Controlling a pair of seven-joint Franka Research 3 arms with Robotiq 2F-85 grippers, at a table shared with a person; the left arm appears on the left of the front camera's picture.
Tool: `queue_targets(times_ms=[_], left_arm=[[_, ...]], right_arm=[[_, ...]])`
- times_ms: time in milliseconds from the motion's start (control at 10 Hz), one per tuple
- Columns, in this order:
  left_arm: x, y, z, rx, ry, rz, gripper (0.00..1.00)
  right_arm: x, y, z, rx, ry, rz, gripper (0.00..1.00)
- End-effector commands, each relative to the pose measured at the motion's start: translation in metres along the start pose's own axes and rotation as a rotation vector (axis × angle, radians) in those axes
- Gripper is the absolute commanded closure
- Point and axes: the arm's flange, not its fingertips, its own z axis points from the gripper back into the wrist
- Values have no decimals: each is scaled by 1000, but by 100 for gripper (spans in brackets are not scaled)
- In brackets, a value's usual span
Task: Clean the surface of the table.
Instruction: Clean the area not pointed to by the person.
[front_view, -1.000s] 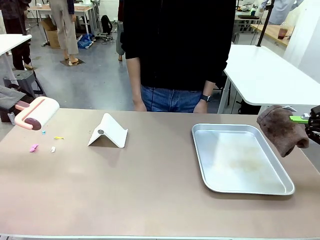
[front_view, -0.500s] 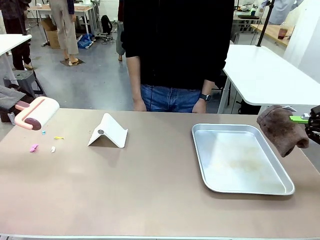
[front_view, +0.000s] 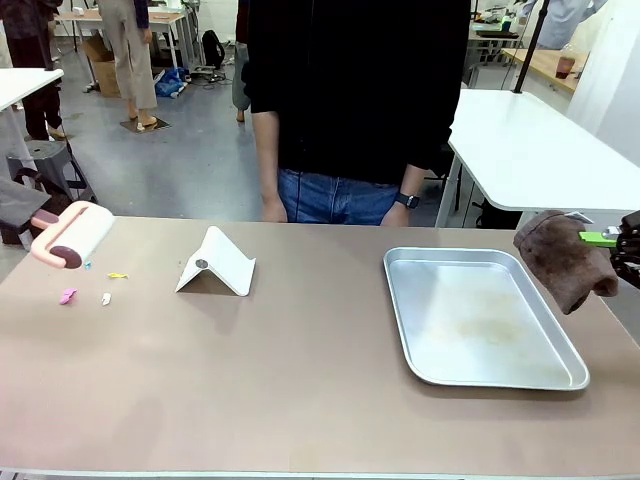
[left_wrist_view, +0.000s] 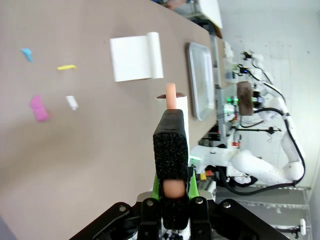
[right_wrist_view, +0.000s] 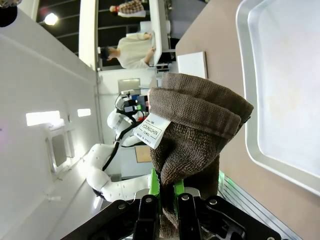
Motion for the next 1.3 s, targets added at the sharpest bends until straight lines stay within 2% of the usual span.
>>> queue_targets(times_ms=[0,200,300,400,500,700,1200], left_arm=[[-13,6,13,93,-10,-59,79],[-17,25,27,199,-65,-39,79],[-16,40,35,289,-145,20,79],[-16,52,41,288,-202,68,79],[-15,63,42,345,-264,103,79],[-12,81,40,377,-313,166,79],[3,108,17,421,-266,250,79]], right_arm=[[-1,1,3,2,10,14,88],[-1,1,3,2,10,14,88],[-1,1,3,2,10,14,88],[-1,1,3,2,10,14,88],[-1,1,3,2,10,14,88],[-1,1,3,2,10,14,88],[-1,1,3,2,10,14,88]])
